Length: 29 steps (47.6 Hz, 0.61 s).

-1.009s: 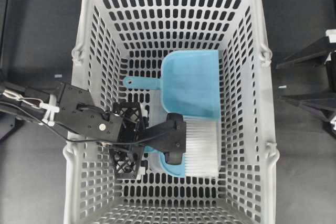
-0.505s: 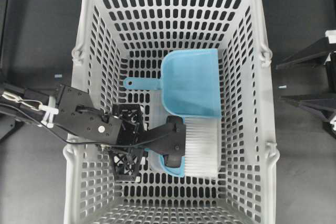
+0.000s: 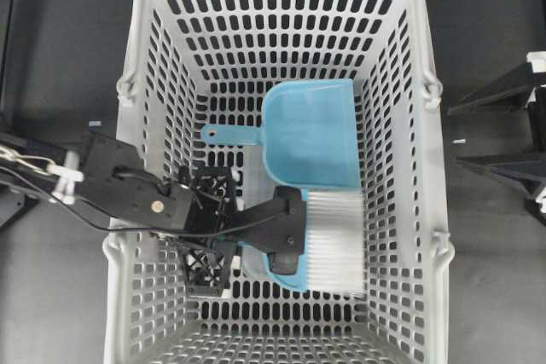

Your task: Pick up the hand brush from the shopping basket with the left arm.

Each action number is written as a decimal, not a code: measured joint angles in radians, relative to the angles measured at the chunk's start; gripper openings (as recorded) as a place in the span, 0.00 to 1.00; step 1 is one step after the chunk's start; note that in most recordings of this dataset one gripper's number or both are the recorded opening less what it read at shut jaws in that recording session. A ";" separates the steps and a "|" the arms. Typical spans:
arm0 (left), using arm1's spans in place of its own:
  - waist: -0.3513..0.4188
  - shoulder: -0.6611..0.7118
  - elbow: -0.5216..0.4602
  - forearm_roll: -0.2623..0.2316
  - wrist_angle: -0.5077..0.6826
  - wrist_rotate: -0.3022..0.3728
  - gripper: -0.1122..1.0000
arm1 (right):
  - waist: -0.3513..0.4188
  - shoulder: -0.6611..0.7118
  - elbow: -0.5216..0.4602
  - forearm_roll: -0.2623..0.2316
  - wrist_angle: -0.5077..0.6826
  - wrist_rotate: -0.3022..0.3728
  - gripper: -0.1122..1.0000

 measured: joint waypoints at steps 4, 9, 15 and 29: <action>-0.002 -0.038 -0.049 -0.002 0.060 -0.002 0.30 | 0.000 0.000 0.000 -0.002 0.000 0.000 0.76; 0.000 -0.080 -0.123 -0.002 0.167 0.000 0.30 | 0.000 0.000 0.002 0.000 0.000 0.000 0.76; 0.000 -0.117 -0.238 0.000 0.347 0.000 0.30 | 0.000 0.000 0.000 0.000 0.000 0.000 0.76; 0.017 -0.138 -0.469 -0.002 0.640 0.000 0.30 | 0.000 -0.002 0.000 0.000 0.000 -0.002 0.76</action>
